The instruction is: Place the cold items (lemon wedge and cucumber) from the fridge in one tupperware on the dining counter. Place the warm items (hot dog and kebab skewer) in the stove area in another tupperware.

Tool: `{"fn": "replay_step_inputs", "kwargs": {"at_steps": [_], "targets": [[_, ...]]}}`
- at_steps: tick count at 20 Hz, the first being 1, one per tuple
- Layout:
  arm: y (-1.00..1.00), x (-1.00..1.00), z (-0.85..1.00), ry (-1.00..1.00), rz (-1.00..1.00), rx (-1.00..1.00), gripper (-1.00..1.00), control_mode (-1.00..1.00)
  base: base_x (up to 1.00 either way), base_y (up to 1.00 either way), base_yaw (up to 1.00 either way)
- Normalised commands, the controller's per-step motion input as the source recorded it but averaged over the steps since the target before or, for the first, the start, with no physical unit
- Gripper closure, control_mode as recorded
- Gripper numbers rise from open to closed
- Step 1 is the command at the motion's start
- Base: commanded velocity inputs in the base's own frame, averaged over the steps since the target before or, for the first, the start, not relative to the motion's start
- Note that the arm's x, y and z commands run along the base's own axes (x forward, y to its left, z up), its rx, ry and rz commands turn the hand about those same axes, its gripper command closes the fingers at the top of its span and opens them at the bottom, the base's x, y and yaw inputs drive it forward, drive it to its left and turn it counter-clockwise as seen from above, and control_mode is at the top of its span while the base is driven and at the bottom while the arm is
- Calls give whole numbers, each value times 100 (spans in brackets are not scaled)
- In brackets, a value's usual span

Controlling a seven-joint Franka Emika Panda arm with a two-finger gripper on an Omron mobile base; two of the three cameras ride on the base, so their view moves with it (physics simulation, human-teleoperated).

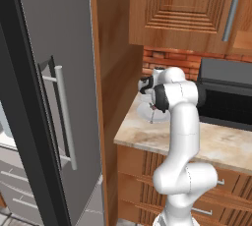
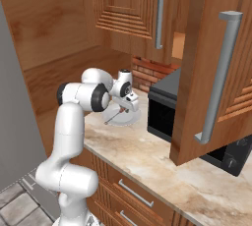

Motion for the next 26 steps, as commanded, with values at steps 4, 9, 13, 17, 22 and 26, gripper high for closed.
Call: {"fn": "replay_step_inputs", "kwargs": {"at_steps": [4,9,13,17,22,26], "targets": [[3,-21,0,-6,-8,0,100,-100,0,0,0],[-2,-90,5,-22,-5,0,100,-100,0,0,0],[-10,-100,32,-32,0,0,100,-100,0,0,0],[-5,-100,59,-27,7,-1,100,-100,0,0,0],[0,-100,96,-9,13,-8,100,-100,0,0,0],[12,-97,100,23,3,-3,100,-100,0,0,0]]}}
